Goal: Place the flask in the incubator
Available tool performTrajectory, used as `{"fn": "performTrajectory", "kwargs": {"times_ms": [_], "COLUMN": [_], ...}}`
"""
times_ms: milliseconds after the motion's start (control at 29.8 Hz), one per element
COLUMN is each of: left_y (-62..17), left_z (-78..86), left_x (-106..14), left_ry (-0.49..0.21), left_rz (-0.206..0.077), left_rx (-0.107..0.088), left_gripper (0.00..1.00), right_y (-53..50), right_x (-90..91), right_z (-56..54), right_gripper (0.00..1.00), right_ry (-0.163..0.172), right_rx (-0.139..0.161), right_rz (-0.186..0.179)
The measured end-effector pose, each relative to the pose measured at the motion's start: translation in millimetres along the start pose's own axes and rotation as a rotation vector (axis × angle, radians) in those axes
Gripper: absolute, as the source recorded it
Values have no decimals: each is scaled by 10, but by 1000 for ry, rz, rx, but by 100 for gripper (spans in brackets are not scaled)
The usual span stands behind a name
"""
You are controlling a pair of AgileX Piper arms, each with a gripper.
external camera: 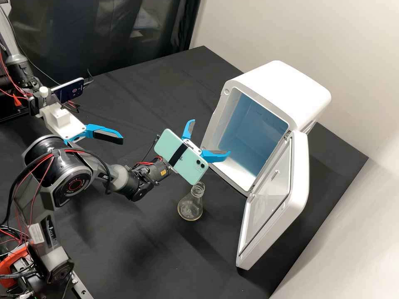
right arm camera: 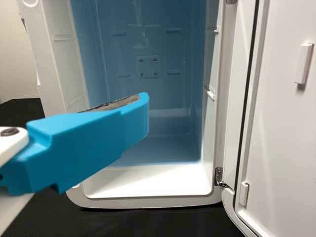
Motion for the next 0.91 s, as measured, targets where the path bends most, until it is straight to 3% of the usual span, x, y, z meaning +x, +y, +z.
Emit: {"fn": "performTrajectory", "kwargs": {"times_ms": [470, 706, 806, 907], "left_y": [-12, -141, -190, -252], "left_z": [-2, -45, -123, -263], "left_x": [12, 66, 43, -13], "left_ry": [1, 12, 25, 67], "left_rz": [-4, -44, -65, -92], "left_rx": [0, 0, 12, -6], "left_gripper": [100, 100, 100, 100], "right_y": [0, 0, 0, 0], "right_x": [0, 0, 0, 0], "right_z": [0, 0, 0, 0], "right_gripper": [100, 100, 100, 100], "right_ry": [0, 0, 0, 0], "right_rx": [0, 0, 0, 0], "right_rz": [0, 0, 0, 0]}}
